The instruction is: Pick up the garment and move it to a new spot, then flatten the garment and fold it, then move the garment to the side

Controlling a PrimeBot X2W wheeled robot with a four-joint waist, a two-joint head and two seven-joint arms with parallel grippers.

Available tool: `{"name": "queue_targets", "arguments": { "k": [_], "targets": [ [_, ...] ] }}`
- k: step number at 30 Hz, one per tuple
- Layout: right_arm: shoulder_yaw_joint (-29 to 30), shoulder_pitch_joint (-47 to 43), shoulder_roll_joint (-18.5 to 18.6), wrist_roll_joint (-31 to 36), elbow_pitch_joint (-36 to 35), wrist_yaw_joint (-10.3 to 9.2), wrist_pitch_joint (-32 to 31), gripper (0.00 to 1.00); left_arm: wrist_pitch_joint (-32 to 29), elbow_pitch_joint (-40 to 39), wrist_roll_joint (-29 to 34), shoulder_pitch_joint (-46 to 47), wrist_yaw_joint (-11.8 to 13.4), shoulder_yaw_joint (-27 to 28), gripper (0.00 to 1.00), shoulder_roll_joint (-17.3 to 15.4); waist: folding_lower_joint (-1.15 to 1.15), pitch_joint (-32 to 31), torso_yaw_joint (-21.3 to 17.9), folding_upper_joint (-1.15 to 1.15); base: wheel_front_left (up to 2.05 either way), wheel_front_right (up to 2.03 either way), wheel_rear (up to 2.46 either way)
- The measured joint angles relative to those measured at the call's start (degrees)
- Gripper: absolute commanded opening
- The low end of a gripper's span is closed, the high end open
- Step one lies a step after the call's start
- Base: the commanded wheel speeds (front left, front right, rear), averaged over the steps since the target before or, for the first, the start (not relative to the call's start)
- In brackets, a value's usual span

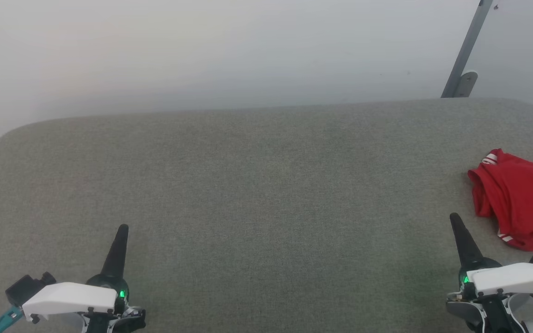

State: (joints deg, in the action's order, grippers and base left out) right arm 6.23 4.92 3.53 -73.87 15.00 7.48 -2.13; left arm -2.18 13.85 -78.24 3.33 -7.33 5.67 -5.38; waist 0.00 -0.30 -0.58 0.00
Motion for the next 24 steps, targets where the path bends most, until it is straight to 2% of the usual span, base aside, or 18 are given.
{"name": "queue_targets", "arguments": {
  "k": [24],
  "targets": [
    [0.2, 0.4, -0.3, -11.6, -0.5, 0.0, -2.8, 0.0, -2.8, 0.2, -8.6, 1.6, 0.0, 0.5, 0.0, 1.6, 0.0, 0.3, 0.3, 0.0, 0.0, 0.0, 0.0]
  ]
}}
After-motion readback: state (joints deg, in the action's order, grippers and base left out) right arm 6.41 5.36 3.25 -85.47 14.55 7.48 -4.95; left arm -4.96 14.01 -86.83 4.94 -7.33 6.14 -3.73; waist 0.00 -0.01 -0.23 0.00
